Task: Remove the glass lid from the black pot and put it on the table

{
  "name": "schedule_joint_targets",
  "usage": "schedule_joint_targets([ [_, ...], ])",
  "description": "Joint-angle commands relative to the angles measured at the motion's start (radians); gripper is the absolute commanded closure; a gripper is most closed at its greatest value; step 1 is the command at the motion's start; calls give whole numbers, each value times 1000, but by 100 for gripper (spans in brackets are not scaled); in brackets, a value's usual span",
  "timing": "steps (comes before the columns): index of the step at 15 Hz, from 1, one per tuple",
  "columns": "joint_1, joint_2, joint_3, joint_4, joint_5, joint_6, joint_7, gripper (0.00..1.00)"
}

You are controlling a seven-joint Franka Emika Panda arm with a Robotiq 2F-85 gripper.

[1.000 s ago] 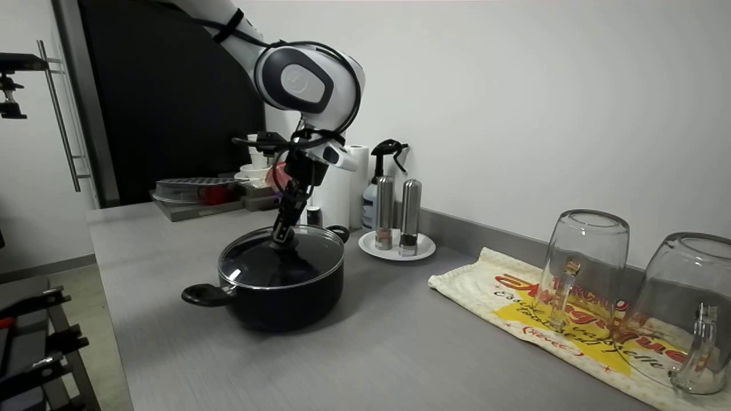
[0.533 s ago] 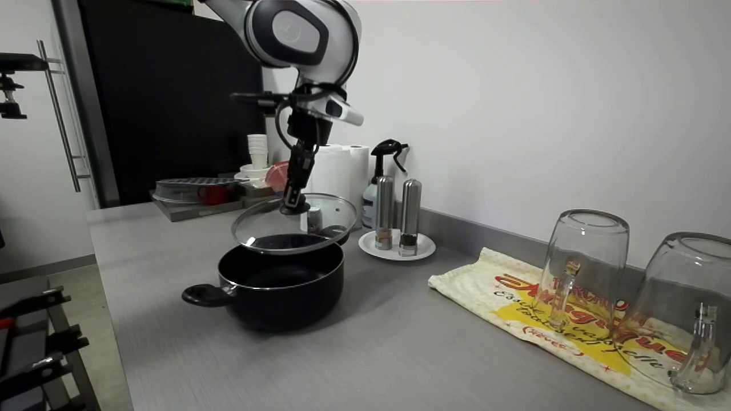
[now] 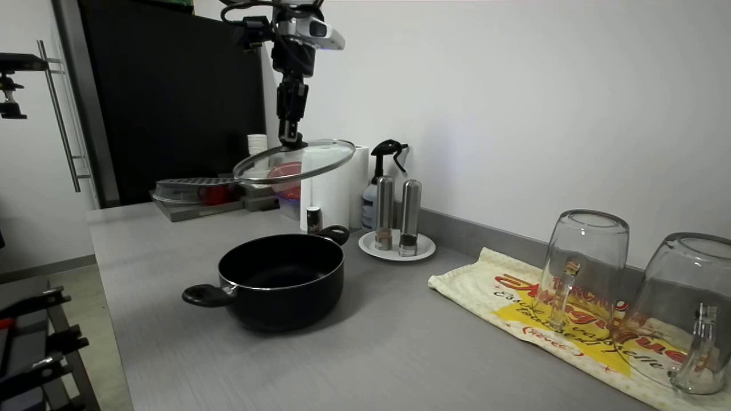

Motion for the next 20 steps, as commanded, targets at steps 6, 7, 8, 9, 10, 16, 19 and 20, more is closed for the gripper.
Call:
schedule_joint_targets([
  [6, 176, 136, 97, 308, -191, -222, 11, 76],
  [7, 200, 171, 106, 354, -212, -247, 9, 76],
  [8, 221, 197, 112, 388, -237, -263, 8, 76],
  [9, 246, 234, 118, 429, -262, -280, 3, 76],
  [10, 264, 261, 121, 461, -278, -293, -6, 76],
  [16, 351, 455, 129, 609, -306, -338, -64, 76],
  [19, 360, 526, 143, 636, -270, -351, -120, 76],
  [20, 357, 547, 153, 646, -250, -364, -146, 76],
])
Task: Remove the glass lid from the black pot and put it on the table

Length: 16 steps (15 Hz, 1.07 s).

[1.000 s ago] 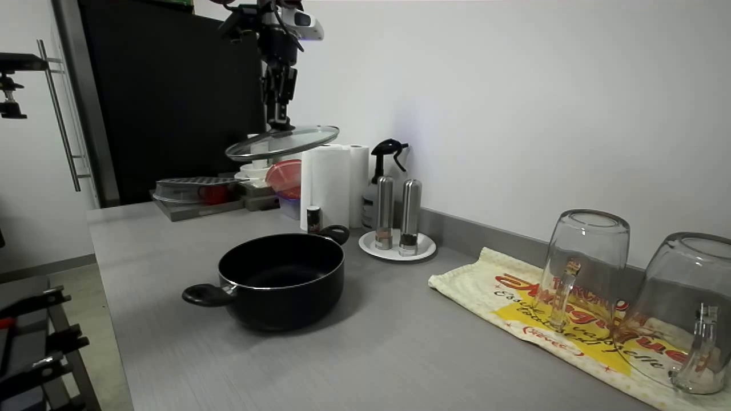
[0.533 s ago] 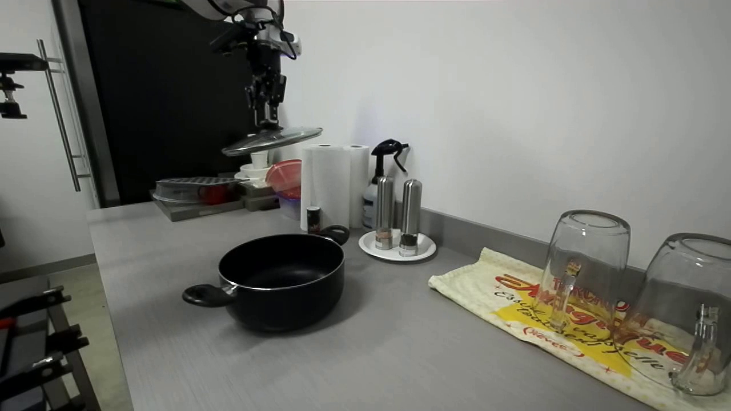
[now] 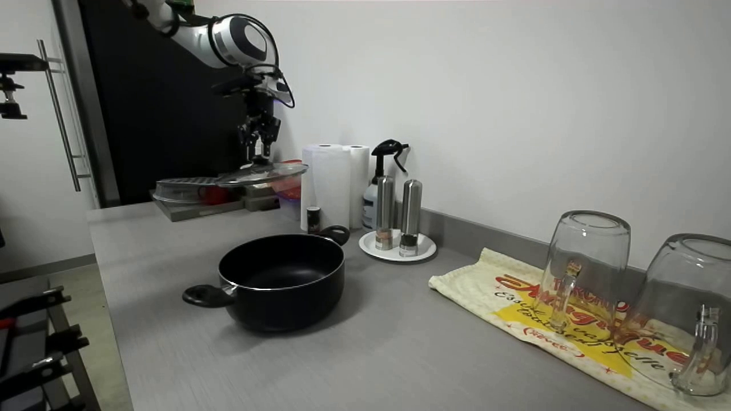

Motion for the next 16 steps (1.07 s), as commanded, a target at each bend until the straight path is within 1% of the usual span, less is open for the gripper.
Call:
schedule_joint_targets([
  [1, 7, 87, 23, 102, 32, -80, -90, 76],
  [6, 34, 157, 47, 120, 34, -120, -146, 76],
  [8, 51, 179, 53, 116, 32, -120, -146, 76],
  [12, 96, 221, 46, 109, 21, -71, -87, 76],
  [16, 104, 245, 54, 96, 55, 41, 53, 76],
])
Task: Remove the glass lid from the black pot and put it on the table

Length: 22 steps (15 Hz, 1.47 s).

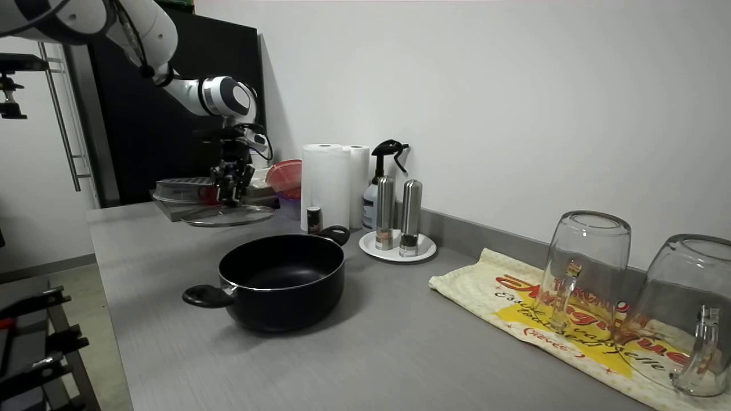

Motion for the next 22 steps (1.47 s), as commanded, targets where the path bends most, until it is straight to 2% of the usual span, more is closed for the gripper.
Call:
schedule_joint_targets([
  [1, 5, 23, 0, 32, 45, 70, 131, 76],
  [6, 6, 56, -3, 31, 54, 141, 223, 76],
  [7, 21, 72, -23, 43, 74, 140, 228, 76],
  [15, 6, 158, -37, 84, 174, 165, 310, 76],
  [20, -1, 178, -46, 119, 203, 151, 317, 76],
  [21, -7, 156, -36, 64, 178, 177, 302, 26],
  [22, -8, 158, -36, 64, 178, 177, 302, 49],
])
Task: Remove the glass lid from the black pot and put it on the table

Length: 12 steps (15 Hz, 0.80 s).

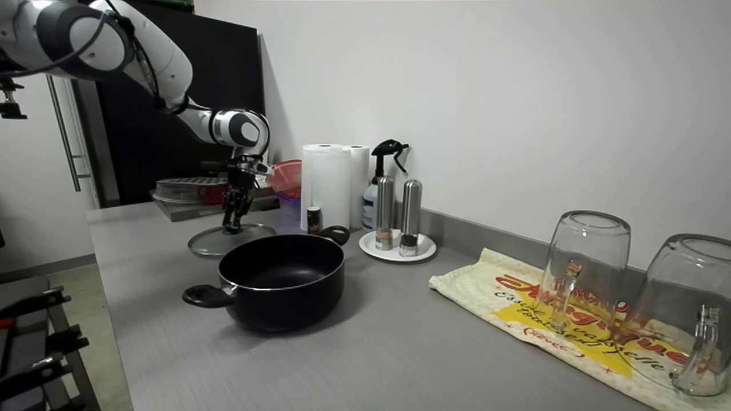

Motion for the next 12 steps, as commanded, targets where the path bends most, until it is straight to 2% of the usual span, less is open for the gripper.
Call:
schedule_joint_targets([
  [1, 0, 1, 0, -1, 0, 0, 0, 43],
  [3, 0, 1, 0, -1, 0, 0, 0, 27],
  [4, 0, 1, 0, -1, 0, 0, 0, 26],
  [12, 0, 1, 0, -1, 0, 0, 0, 26],
])
